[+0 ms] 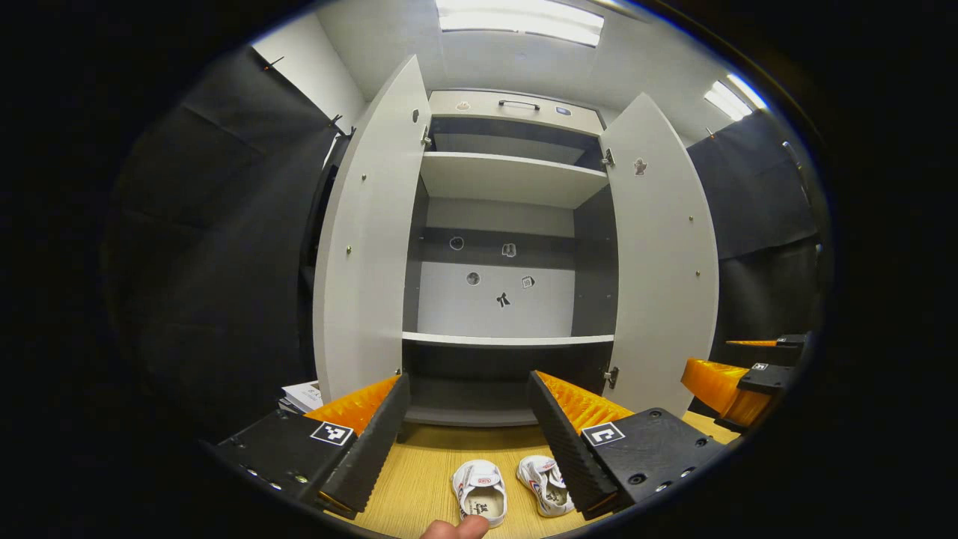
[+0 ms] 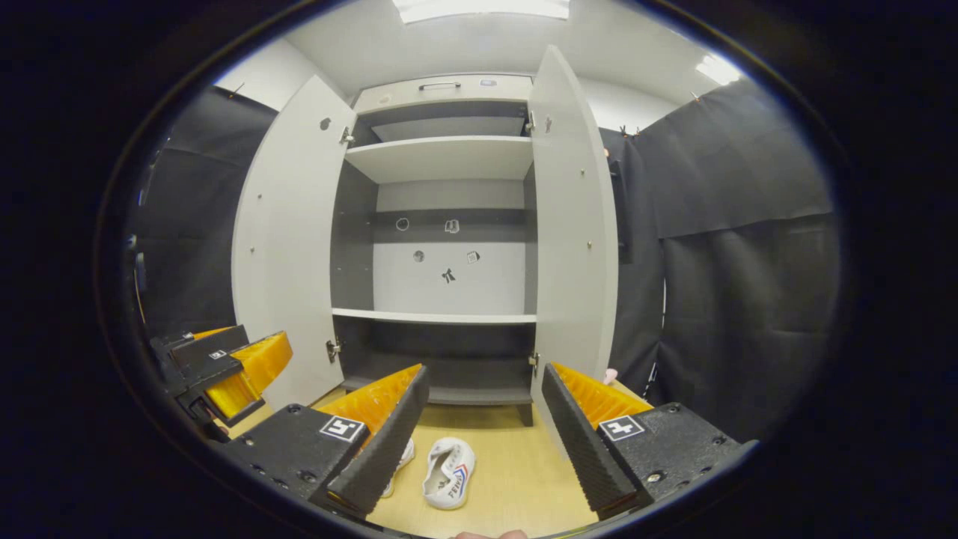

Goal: Grab one shoe with the right hand and put it into the shoe cabinet, grab the other shoe with the left hand and put it into the shoe cabinet; then close the right door with the right hand and the left door with the left hand.

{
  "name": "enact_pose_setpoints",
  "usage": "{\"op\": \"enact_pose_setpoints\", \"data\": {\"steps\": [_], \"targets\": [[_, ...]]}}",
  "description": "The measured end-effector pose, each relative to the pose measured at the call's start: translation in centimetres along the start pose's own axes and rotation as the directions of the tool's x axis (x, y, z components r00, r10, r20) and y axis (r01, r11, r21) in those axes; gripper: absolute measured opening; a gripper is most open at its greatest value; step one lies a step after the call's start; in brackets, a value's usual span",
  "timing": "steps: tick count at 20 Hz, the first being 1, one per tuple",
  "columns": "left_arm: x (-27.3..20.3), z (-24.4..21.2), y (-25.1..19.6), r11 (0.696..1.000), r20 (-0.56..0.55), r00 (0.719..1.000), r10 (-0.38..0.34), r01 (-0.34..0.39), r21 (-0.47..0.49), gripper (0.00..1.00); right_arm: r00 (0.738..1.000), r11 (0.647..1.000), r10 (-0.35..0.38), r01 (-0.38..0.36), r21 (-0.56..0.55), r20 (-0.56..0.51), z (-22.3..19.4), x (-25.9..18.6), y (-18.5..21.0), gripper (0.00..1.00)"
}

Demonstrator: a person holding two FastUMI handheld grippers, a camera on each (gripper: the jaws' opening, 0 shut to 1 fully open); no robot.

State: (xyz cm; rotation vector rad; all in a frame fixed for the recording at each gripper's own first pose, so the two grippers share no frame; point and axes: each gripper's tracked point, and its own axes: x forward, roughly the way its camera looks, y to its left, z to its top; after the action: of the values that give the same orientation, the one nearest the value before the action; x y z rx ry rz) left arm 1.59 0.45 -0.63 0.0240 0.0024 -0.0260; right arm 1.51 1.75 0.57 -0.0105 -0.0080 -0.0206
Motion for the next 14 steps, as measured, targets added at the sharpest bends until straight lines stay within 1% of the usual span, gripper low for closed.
{"op": "enact_pose_setpoints", "data": {"steps": [4, 9, 13, 14], "targets": [[0.1, 0.0, 0.1, 1.0, 0.003, 1.0, -0.001, 0.001, -0.001, 0.95, 1.0, 1.0, 0.006, -0.006, -0.006, -0.002, -0.4, 0.3, 0.3, 0.99], [0.1, 0.0, 0.3, 1.0, 0.007, 1.0, 0.003, -0.003, 0.004, 0.95, 0.999, 1.0, 0.027, -0.027, -0.008, -0.033, -1.5, 1.1, 1.1, 0.99], [0.1, -0.1, 0.3, 1.0, 0.005, 1.0, -0.001, 0.001, 0.006, 0.95, 0.999, 0.999, 0.03, -0.031, -0.011, -0.026, -1.5, 1.3, 1.4, 0.99], [0.1, -0.2, 0.2, 1.0, 0.005, 1.0, -0.003, 0.003, 0.005, 0.95, 0.999, 0.999, 0.031, -0.031, -0.014, -0.027, -1.7, 1.4, 1.4, 0.97]]}}
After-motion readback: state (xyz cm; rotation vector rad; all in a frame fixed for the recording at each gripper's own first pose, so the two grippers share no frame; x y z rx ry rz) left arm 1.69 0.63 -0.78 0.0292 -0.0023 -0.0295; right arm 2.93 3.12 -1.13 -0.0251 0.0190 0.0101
